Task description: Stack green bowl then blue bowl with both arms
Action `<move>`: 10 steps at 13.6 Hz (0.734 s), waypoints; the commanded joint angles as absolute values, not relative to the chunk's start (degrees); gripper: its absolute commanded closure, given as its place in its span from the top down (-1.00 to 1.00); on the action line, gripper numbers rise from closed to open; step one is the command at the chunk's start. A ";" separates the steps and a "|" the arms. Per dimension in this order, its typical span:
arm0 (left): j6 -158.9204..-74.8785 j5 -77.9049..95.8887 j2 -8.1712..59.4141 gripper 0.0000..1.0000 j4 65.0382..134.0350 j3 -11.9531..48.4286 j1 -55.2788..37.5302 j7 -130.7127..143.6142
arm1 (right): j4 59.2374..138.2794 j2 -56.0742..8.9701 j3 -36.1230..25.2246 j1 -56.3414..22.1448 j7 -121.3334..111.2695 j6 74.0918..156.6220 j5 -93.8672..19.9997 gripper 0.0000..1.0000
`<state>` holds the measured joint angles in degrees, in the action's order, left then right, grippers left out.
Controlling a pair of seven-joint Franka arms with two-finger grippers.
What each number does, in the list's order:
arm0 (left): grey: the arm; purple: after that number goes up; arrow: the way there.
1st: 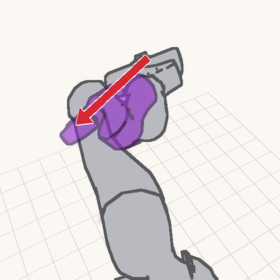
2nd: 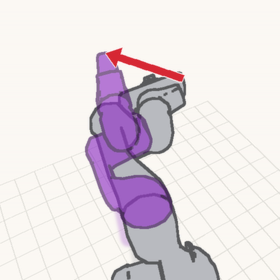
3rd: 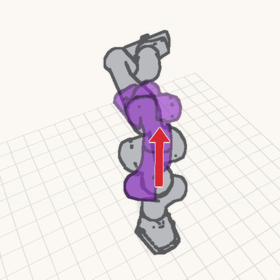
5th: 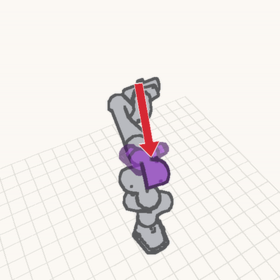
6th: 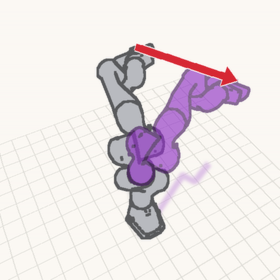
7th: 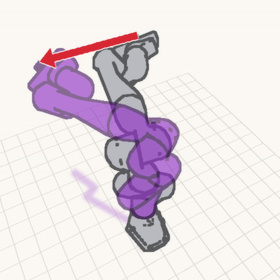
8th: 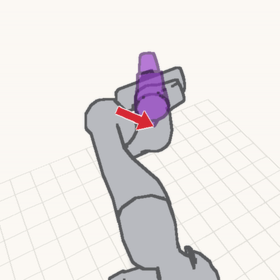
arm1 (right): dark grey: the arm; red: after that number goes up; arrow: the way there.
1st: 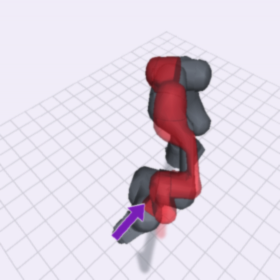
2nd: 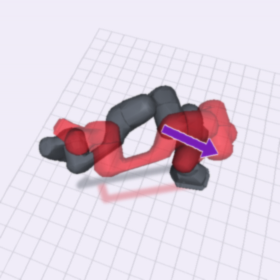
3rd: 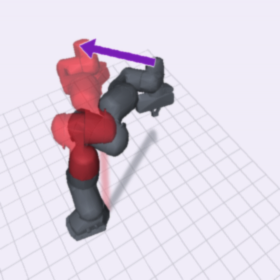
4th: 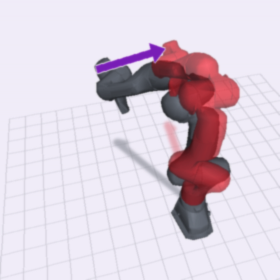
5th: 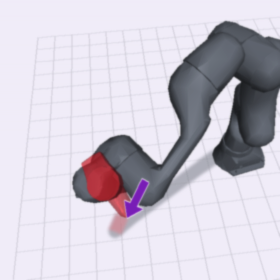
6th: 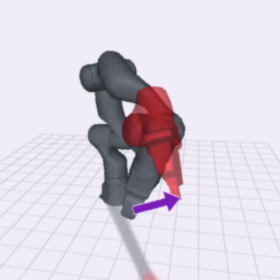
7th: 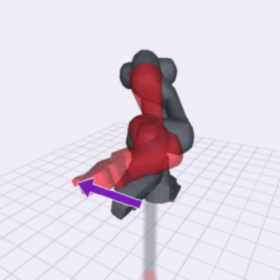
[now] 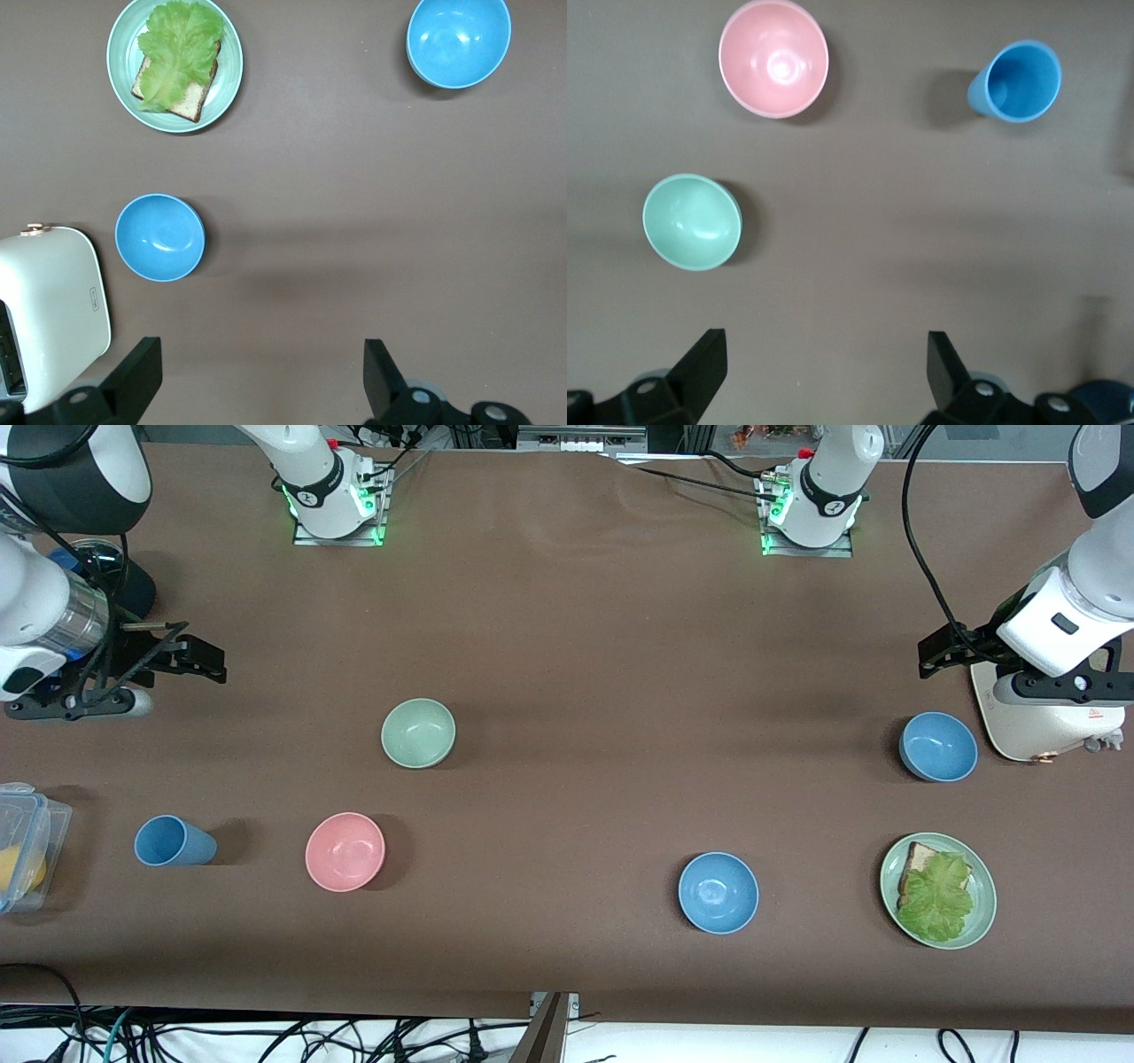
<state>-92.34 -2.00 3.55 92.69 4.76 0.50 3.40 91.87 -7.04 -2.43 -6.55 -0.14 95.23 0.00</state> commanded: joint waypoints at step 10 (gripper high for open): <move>-91.23 -1.32 3.34 1.00 91.76 4.83 0.44 3.95 | 91.94 -6.32 -2.90 -5.89 1.07 98.44 0.79 1.00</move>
<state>-92.33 -1.98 3.55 92.69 4.76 0.50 3.40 91.74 -6.44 -3.38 -6.15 2.85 98.30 0.12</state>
